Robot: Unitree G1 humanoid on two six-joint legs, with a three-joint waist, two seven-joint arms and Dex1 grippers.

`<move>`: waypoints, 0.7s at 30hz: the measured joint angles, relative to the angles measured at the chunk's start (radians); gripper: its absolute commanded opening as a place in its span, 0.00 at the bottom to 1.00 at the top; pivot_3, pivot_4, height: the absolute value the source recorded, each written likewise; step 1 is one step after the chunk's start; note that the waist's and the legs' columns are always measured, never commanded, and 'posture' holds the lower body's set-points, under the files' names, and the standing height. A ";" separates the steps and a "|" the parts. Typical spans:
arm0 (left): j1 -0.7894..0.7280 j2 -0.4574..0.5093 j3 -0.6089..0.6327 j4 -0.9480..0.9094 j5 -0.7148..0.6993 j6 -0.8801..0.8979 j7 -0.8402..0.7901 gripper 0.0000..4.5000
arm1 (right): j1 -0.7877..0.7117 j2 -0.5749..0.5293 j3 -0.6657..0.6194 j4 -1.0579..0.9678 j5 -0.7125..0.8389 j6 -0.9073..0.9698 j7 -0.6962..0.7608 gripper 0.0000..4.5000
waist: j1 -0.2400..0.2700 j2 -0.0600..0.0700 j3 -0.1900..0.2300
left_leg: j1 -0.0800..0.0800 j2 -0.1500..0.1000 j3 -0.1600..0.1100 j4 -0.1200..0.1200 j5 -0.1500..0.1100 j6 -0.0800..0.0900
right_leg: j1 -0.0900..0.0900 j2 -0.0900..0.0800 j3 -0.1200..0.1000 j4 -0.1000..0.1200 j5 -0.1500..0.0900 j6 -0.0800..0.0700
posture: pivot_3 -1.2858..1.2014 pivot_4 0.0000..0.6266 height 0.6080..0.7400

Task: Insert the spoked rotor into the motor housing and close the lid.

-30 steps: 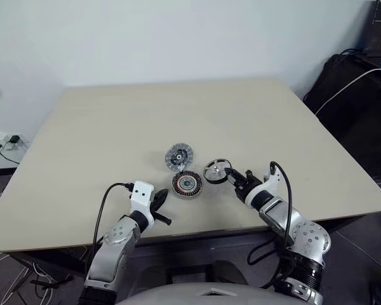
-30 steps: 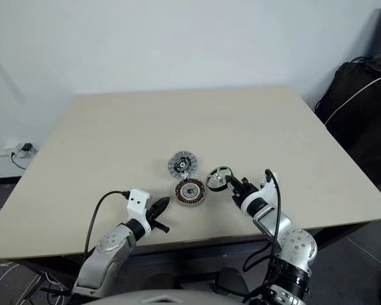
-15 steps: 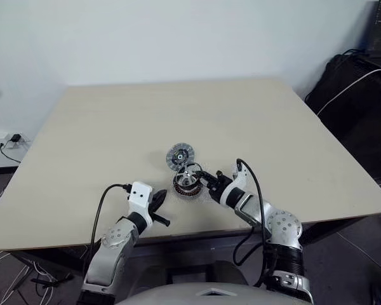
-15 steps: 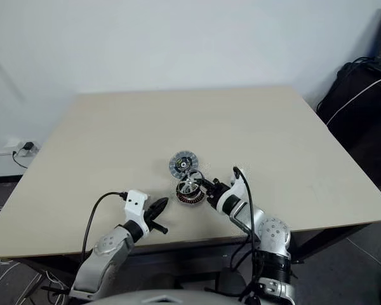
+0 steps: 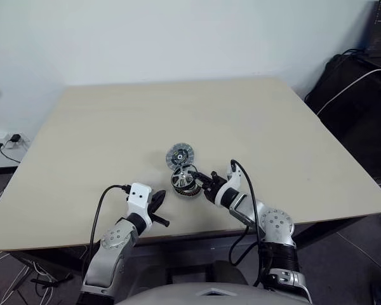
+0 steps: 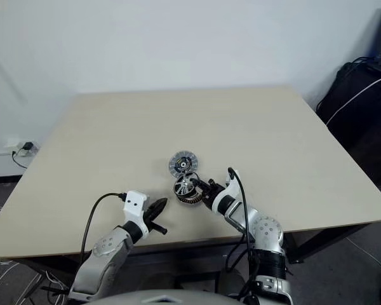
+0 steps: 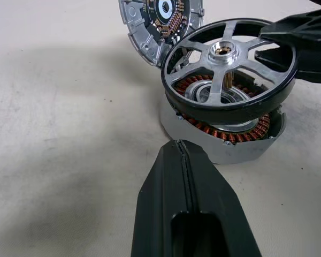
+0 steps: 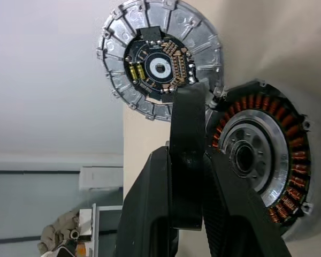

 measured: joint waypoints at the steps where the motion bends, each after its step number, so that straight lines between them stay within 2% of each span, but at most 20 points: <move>1: 0.000 0.000 0.000 0.000 0.000 0.000 0.000 0.00 | 0.000 0.000 0.000 0.002 0.000 -0.001 0.000 0.11 | 0.000 0.000 0.000 | 0.000 0.000 0.000 0.000 0.000 0.000 | 0.000 0.000 0.000 0.000 0.000 0.000 | 0.52 0.00 1.00; 7: 0.000 0.000 0.000 0.000 0.000 0.000 0.000 0.00 | 0.000 0.000 0.000 0.005 0.000 -0.010 -0.002 0.11 | 0.000 0.000 0.000 | 0.000 0.000 0.000 0.000 0.000 0.000 | 0.000 0.000 0.000 0.000 0.000 0.000 | 0.52 0.00 1.00; 11: 0.000 0.000 0.000 0.000 -0.001 0.000 0.000 0.00 | 0.000 0.000 -0.001 0.009 0.001 -0.009 -0.015 0.36 | 0.000 0.000 0.000 | 0.000 0.000 0.000 0.000 0.000 0.000 | 0.000 0.000 0.000 0.000 0.000 0.000 | 0.52 0.00 1.00; 19: -0.002 -0.001 -0.002 0.000 -0.019 0.000 0.001 0.00 | 0.005 -0.001 0.000 0.003 0.012 -0.005 -0.043 0.94 | 0.000 0.000 0.000 | -0.001 0.000 0.000 0.000 0.000 0.000 | -0.001 -0.001 0.000 0.000 0.000 0.000 | 0.52 0.00 1.00; 20: -0.002 -0.001 -0.003 0.000 -0.019 0.000 0.001 0.00 | 0.006 -0.001 0.001 -0.007 0.015 -0.005 -0.043 0.99 | 0.000 0.000 0.000 | -0.001 0.000 0.000 0.000 0.000 0.000 | -0.001 -0.001 0.000 0.000 0.000 0.000 | 0.52 0.00 1.00; 21: -0.002 -0.001 -0.003 0.000 -0.019 0.000 0.001 0.00 | 0.011 -0.002 0.001 -0.018 0.018 -0.005 -0.045 0.99 | 0.001 0.000 0.000 | -0.001 0.000 0.000 0.000 0.000 0.000 | -0.001 -0.001 0.000 0.000 0.000 0.000 | 0.52 0.00 1.00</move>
